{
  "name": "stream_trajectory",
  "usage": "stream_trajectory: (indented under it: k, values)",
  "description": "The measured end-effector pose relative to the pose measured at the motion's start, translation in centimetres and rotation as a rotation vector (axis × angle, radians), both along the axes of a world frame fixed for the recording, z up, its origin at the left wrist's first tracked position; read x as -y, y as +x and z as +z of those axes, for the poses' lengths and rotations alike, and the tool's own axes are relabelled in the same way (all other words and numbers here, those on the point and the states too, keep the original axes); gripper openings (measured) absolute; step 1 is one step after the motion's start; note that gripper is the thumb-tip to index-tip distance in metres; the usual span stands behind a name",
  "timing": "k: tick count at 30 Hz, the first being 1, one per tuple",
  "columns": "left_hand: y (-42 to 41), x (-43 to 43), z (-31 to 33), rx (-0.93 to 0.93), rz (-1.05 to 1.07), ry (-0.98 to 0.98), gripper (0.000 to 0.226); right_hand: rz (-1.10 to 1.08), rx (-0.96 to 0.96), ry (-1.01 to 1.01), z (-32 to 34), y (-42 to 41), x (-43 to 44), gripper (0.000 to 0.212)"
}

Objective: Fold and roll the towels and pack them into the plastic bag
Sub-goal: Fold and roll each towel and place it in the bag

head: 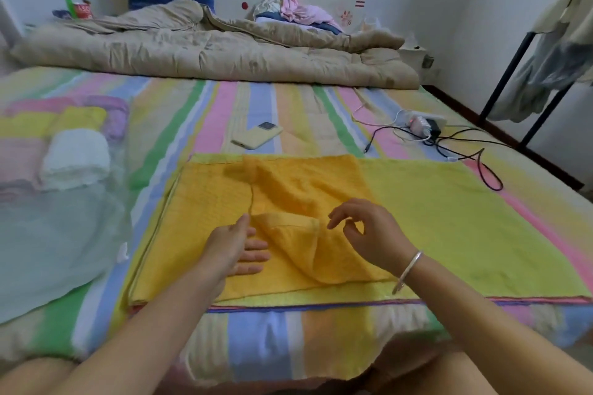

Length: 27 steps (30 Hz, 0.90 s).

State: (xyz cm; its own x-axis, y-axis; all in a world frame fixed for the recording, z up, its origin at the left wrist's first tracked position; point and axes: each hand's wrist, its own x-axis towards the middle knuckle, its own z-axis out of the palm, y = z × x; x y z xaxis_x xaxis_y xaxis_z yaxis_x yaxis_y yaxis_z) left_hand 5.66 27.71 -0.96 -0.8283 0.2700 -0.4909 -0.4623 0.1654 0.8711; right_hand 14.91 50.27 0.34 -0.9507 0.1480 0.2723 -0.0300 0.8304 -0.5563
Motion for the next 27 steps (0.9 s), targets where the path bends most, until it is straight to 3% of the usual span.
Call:
stream_trajectory:
  k: [2, 5, 8, 12, 17, 19, 23, 27]
  values:
    - [-0.5, -0.6, -0.3, -0.126, -0.045, -0.107, 0.038, 0.006, 0.038, 0.096, -0.5, -2.6, -1.0, 0.034]
    - [-1.2, -1.5, -0.4, -0.516, -0.163, -0.415, 0.032, 0.049, 0.039, 0.133, -0.7, -7.5, -1.3, 0.029]
    - [-2.2, -2.0, 0.2, -0.791, -0.404, -0.699, 0.039, 0.078, 0.004, 0.140, -0.4, -12.6, -0.5, 0.023]
    - [-3.3, -2.5, 0.6, -0.528, -0.666, -0.497, 0.046, 0.172, 0.084, 0.168, -0.2, -19.3, 1.4, 0.034]
    - [-4.7, -1.5, 0.9, -0.195, -0.508, -0.347, 0.068, 0.259, 0.251, 0.166, -0.3, -25.8, 4.0, 0.038]
    - [-4.8, -0.8, 1.0, -0.127, -0.468, -0.332, 0.065, 0.294, 0.314, 0.217, -0.2, -26.8, 4.6, 0.037]
    - [-4.3, 0.6, 0.5, -0.208, -0.454, -0.354, 0.036, 0.338, 0.365, 0.376, -0.4, -27.3, 5.2, 0.028]
    - [-3.4, 1.2, -0.5, -0.353, -0.443, -0.388, 0.006, 0.268, 0.304, 0.316, -0.2, -27.2, 5.6, 0.018]
